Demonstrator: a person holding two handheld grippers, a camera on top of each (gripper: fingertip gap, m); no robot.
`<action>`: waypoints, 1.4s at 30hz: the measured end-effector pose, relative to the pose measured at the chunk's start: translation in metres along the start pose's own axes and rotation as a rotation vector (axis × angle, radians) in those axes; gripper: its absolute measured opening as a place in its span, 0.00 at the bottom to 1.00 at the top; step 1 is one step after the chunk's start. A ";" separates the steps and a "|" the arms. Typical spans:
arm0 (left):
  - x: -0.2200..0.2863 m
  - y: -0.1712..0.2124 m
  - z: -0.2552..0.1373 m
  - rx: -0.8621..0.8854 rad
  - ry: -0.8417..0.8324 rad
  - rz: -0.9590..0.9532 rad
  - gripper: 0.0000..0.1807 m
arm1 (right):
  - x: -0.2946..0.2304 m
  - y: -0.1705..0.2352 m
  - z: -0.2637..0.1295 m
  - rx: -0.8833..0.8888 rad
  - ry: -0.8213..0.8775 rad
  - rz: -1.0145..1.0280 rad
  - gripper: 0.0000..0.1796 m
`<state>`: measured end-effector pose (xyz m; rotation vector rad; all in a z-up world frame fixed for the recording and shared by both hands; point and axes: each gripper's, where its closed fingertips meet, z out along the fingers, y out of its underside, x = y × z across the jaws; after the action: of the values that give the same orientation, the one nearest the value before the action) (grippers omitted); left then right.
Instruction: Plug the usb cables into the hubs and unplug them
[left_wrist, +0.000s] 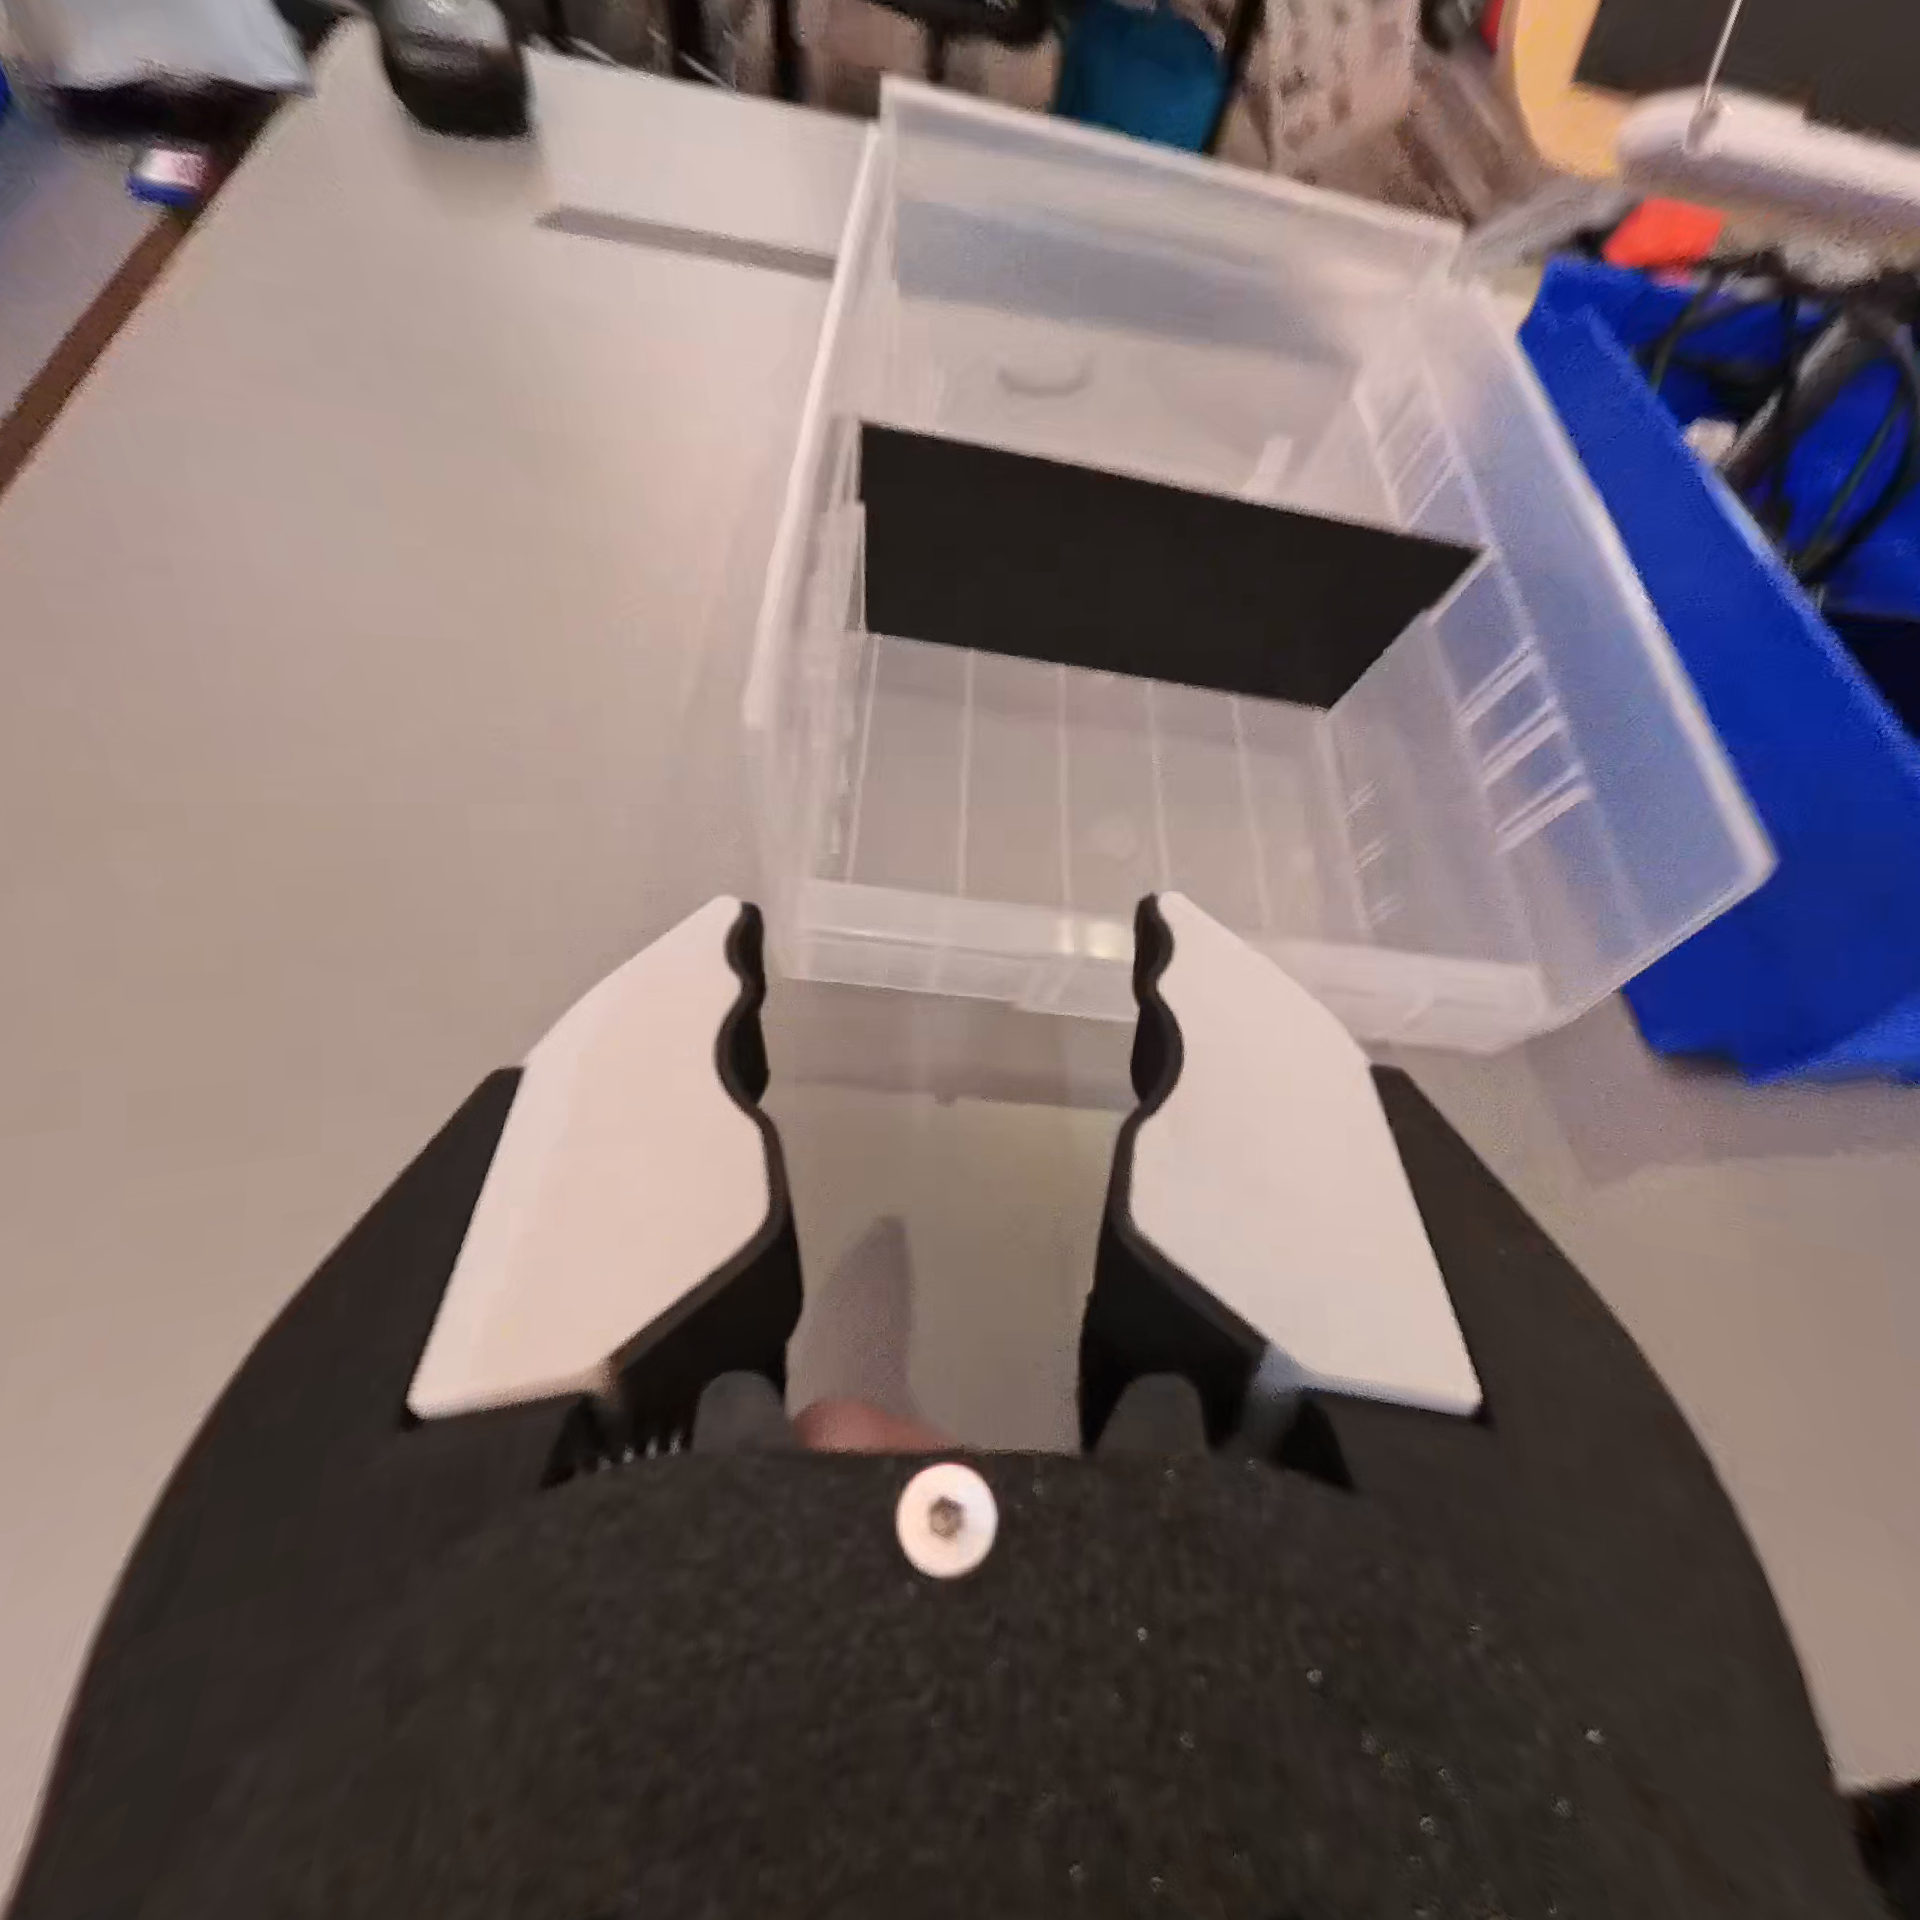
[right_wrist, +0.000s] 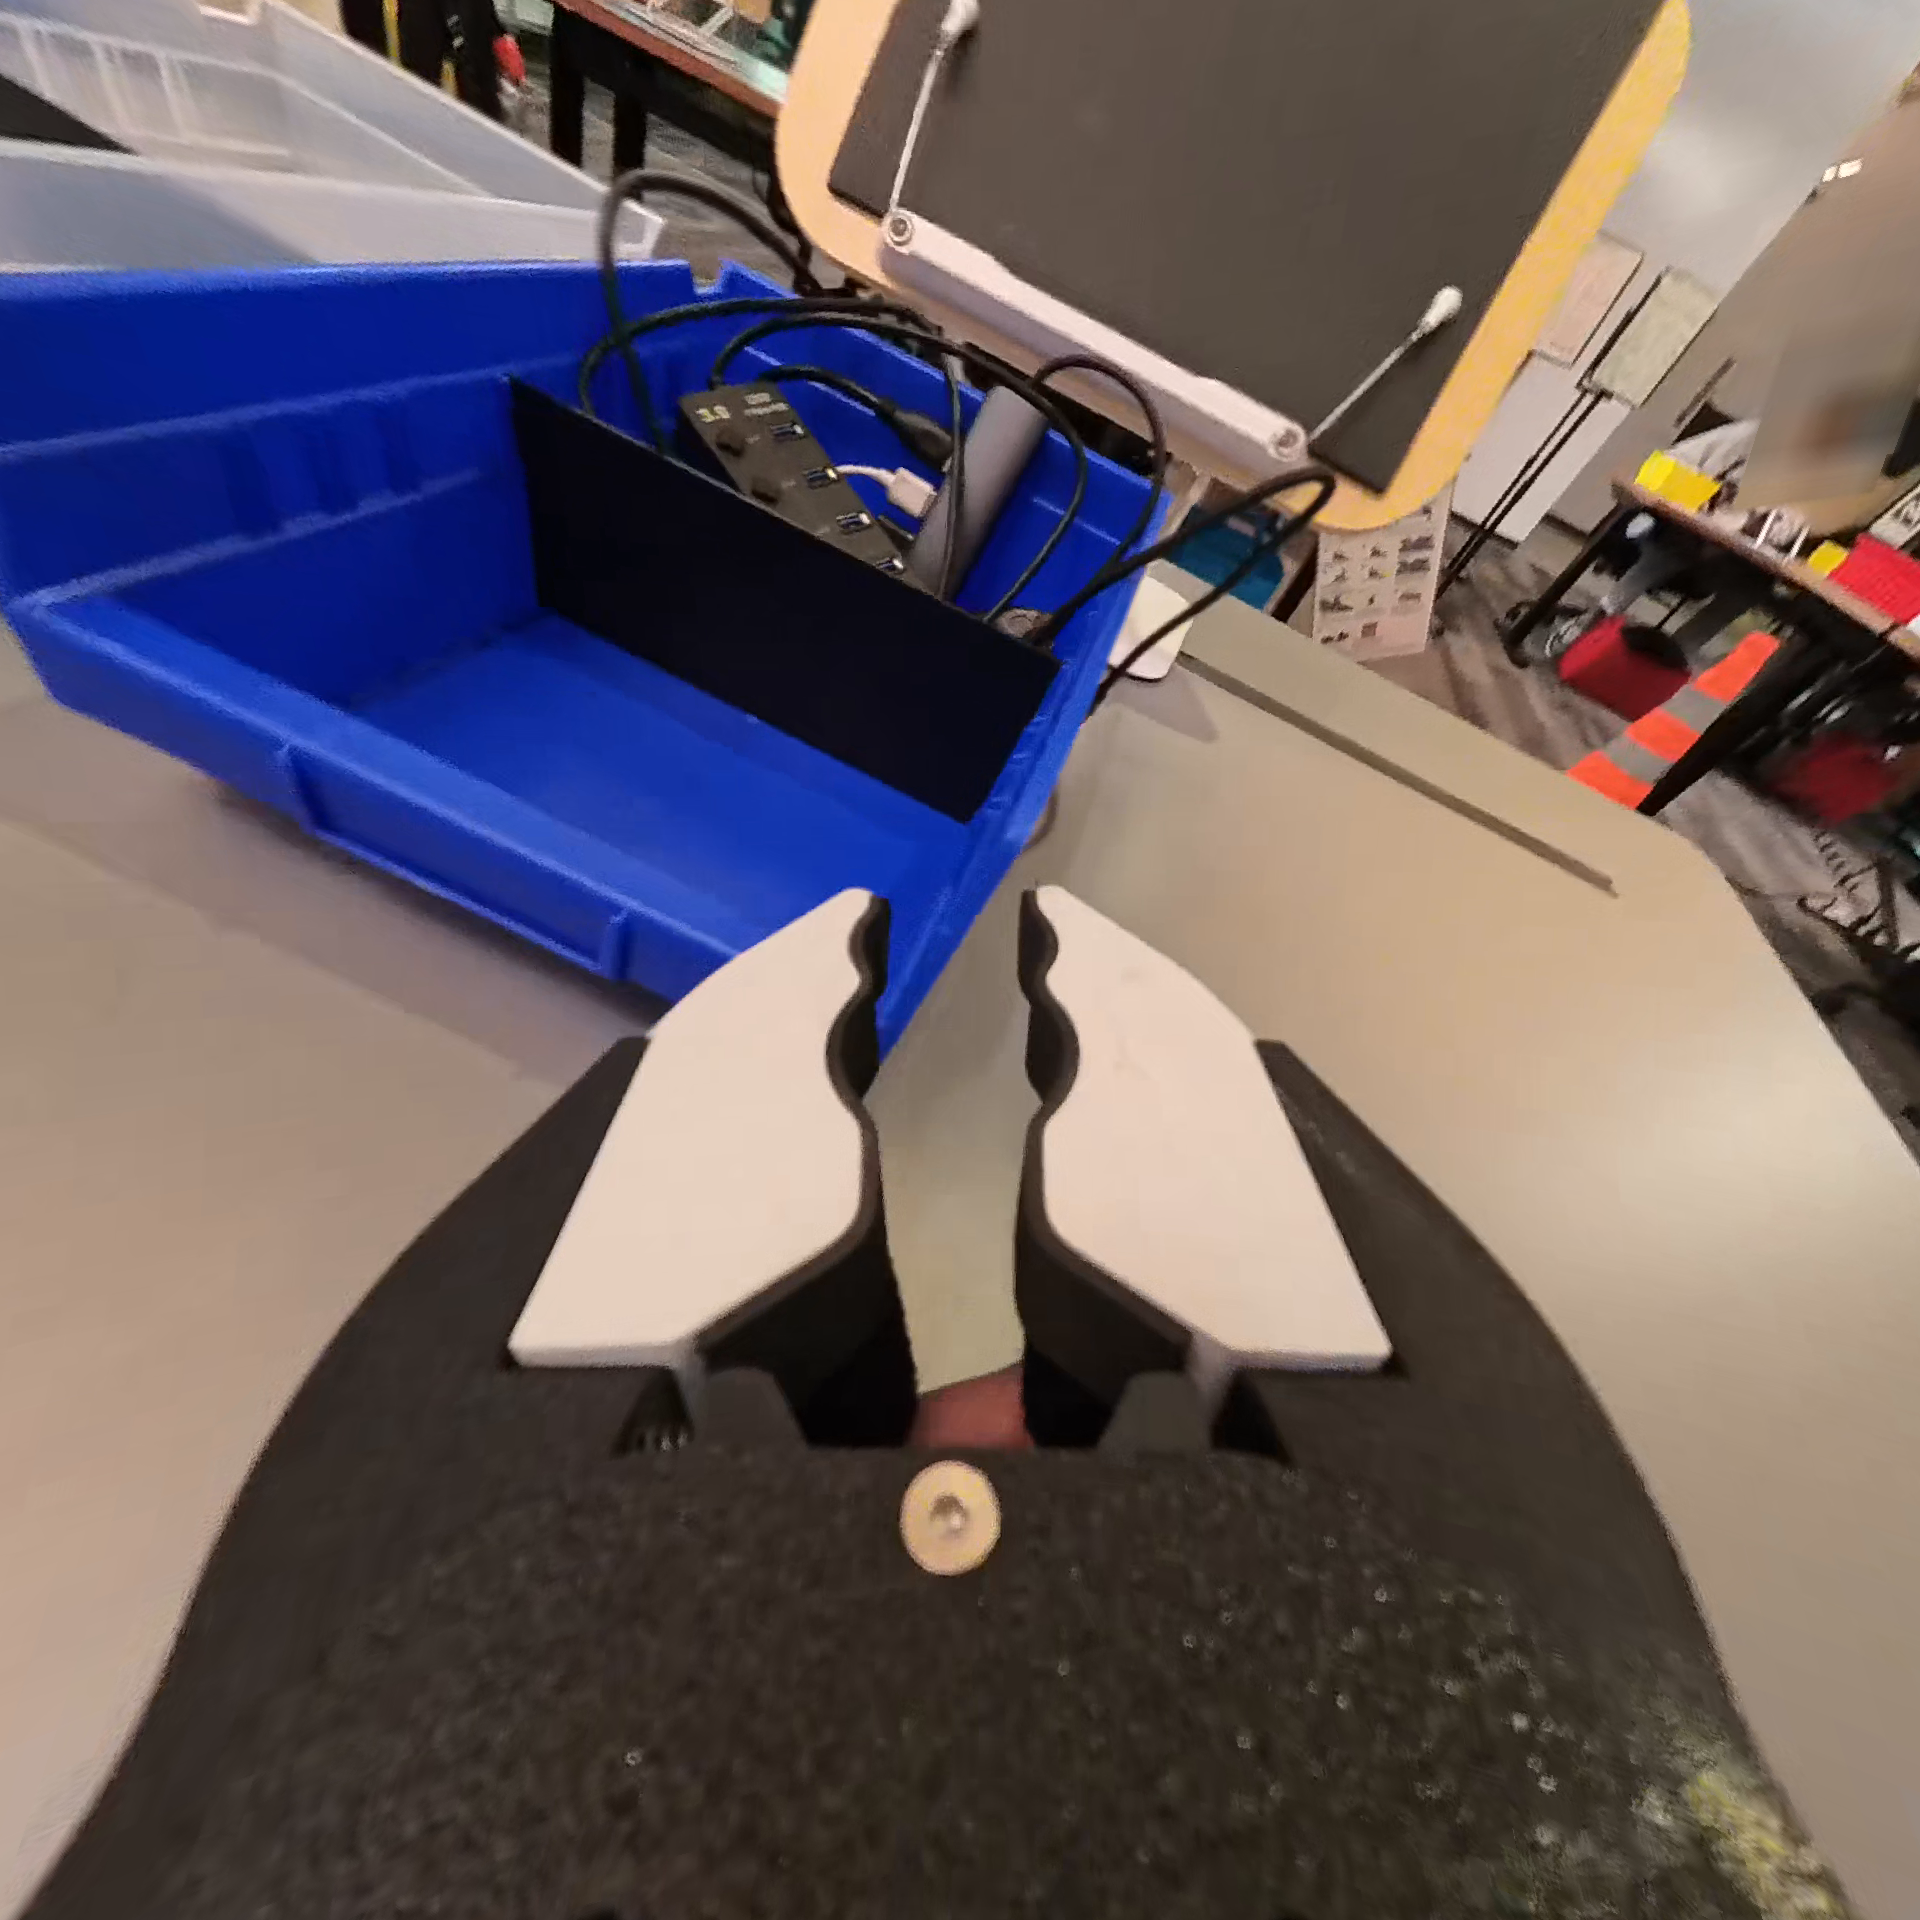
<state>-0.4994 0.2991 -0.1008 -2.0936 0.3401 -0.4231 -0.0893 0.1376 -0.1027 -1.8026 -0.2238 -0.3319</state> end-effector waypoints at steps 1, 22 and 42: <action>-0.009 0.002 0.005 -0.032 0.037 0.023 0.38 | -0.005 0.000 -0.003 0.006 -0.003 -0.021 0.13; 0.010 0.051 -0.011 -0.045 -0.016 0.128 0.03 | -0.218 -0.050 -0.003 -0.189 -0.514 0.256 0.32; 0.186 -0.026 -0.123 0.387 -0.182 0.328 0.03 | -0.056 -0.151 -0.057 0.195 0.013 0.157 0.03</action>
<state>-0.3823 0.1451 0.0134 -1.6461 0.4461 -0.0905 -0.1968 0.1214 0.0287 -1.6132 -0.1005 -0.2024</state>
